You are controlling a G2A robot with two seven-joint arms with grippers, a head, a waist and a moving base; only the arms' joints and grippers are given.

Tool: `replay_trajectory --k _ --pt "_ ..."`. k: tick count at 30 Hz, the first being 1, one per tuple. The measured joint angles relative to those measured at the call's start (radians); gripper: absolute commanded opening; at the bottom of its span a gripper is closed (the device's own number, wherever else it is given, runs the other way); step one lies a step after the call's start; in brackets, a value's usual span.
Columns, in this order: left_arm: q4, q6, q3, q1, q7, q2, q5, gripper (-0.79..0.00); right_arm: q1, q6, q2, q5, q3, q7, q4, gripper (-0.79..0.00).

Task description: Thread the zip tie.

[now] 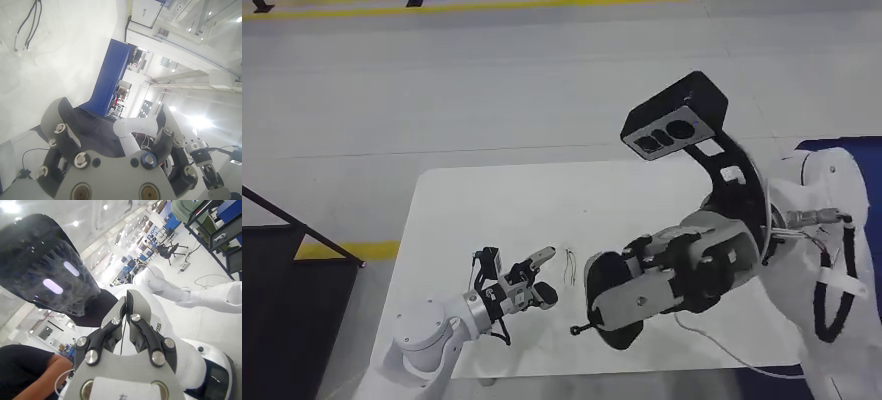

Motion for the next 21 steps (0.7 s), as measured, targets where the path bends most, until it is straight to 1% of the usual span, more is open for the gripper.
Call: replay_trajectory --k 5,10,12,13,14,17,19,21 --pt "0.0 0.0 0.0 0.0 0.0 0.0 0.0 0.0 -0.04 0.052 -0.001 0.069 -0.006 -0.007 -0.011 -0.785" --pt "0.0 0.0 0.0 0.0 0.0 0.0 0.0 0.0 -0.05 0.04 -0.007 0.061 -0.028 -0.008 -0.021 -0.785" --pt "0.0 0.0 0.0 0.0 0.0 0.0 0.0 0.0 -0.009 -0.052 -0.008 -0.014 0.002 0.019 -0.048 -0.785" --pt "0.0 0.0 0.0 0.0 0.0 0.0 0.0 0.0 0.012 -0.115 -0.007 -0.076 0.017 0.03 -0.054 -0.785" --pt "0.0 0.0 0.0 0.0 0.0 0.0 0.0 0.0 0.02 -0.203 -0.008 -0.169 0.022 0.026 -0.058 -0.785" --pt "0.0 0.0 0.0 0.0 0.0 0.0 0.0 0.0 0.013 -0.397 -0.011 -0.382 0.045 -0.047 -0.083 -0.785" --pt "0.0 0.0 0.0 0.0 0.0 0.0 0.0 0.0 0.002 -0.488 -0.012 -0.492 0.055 -0.086 -0.099 -0.785" --pt "0.0 0.0 0.0 0.0 0.0 0.0 0.0 0.0 -0.004 -0.534 -0.012 -0.556 0.06 -0.098 -0.11 -0.785"
